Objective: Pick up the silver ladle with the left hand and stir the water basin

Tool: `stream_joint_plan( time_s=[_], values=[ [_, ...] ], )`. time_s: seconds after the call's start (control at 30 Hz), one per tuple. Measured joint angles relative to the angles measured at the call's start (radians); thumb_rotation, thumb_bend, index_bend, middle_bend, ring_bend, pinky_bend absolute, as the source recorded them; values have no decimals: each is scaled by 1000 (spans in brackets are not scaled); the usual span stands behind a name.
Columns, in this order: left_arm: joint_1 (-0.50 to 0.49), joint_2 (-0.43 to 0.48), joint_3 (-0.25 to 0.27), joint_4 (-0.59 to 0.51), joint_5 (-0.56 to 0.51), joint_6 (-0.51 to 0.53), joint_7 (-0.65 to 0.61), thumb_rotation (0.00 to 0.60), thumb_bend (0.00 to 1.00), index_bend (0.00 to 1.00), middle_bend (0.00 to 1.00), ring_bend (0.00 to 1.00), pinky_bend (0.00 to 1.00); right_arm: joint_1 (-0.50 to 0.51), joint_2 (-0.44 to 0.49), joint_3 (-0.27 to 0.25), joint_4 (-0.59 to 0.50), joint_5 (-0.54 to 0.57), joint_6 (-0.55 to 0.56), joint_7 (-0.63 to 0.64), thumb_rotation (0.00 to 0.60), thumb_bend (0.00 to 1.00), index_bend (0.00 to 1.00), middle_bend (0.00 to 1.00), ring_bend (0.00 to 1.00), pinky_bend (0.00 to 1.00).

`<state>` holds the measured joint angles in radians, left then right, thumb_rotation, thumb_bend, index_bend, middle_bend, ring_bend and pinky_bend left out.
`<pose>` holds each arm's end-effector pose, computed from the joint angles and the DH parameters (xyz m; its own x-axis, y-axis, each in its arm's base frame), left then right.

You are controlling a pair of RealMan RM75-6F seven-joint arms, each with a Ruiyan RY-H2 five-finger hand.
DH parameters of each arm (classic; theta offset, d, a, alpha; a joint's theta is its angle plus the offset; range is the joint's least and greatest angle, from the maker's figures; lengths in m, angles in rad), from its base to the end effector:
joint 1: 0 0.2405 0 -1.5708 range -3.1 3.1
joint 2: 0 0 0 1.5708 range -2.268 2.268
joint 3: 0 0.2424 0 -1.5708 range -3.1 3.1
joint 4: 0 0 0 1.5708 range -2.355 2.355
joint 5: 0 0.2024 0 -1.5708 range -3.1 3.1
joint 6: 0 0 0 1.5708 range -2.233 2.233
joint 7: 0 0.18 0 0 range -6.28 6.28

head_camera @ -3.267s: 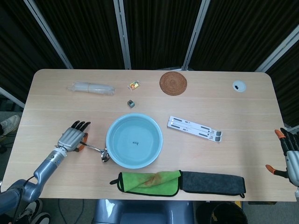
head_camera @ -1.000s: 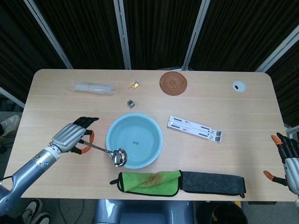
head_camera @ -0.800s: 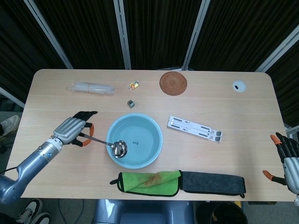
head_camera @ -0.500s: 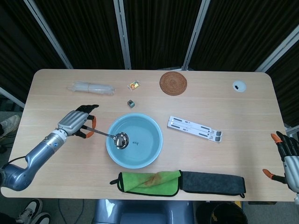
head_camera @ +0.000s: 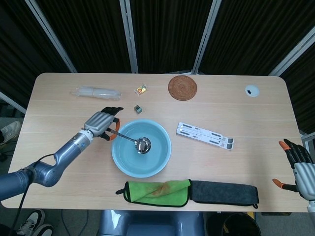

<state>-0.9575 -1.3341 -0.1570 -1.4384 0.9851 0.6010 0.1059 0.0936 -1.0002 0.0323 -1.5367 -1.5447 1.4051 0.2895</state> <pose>-0.1243 0.4146 0.0074 0.4571 0.4591 0.7617 0.8763 -0.3789 -0.2975 -0.3178 -0.2155 0.1881 0.3114 -0.0909 0.9459 -0.9503 -0.0249 0.3105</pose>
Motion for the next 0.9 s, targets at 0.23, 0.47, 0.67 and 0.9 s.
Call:
stream_joint_plan(
  time_s=[0.23, 0.47, 0.67, 0.9],
  values=[
    [-56, -46, 13, 22, -111, 6, 92, 600, 408, 551, 0, 0, 0, 10, 12, -7, 11, -5, -17, 39, 600, 17, 8, 0, 0, 0],
    [-92, -86, 29, 52, -152, -2, 134, 600, 409, 551, 0, 0, 0, 17, 13, -15, 14, -19, -25, 52, 600, 17, 8, 0, 0, 0],
    [-133, -137, 39, 92, -198, -6, 176, 600, 410, 557, 0, 0, 0, 22, 16, -22, 17, -32, -23, 69, 600, 16, 8, 0, 0, 0],
    [-155, -157, 53, 92, -225, 9, 210, 600, 411, 568, 0, 0, 0, 21, 20, -25, 24, -36, -15, 87, 600, 18, 8, 0, 0, 0]
  ],
)
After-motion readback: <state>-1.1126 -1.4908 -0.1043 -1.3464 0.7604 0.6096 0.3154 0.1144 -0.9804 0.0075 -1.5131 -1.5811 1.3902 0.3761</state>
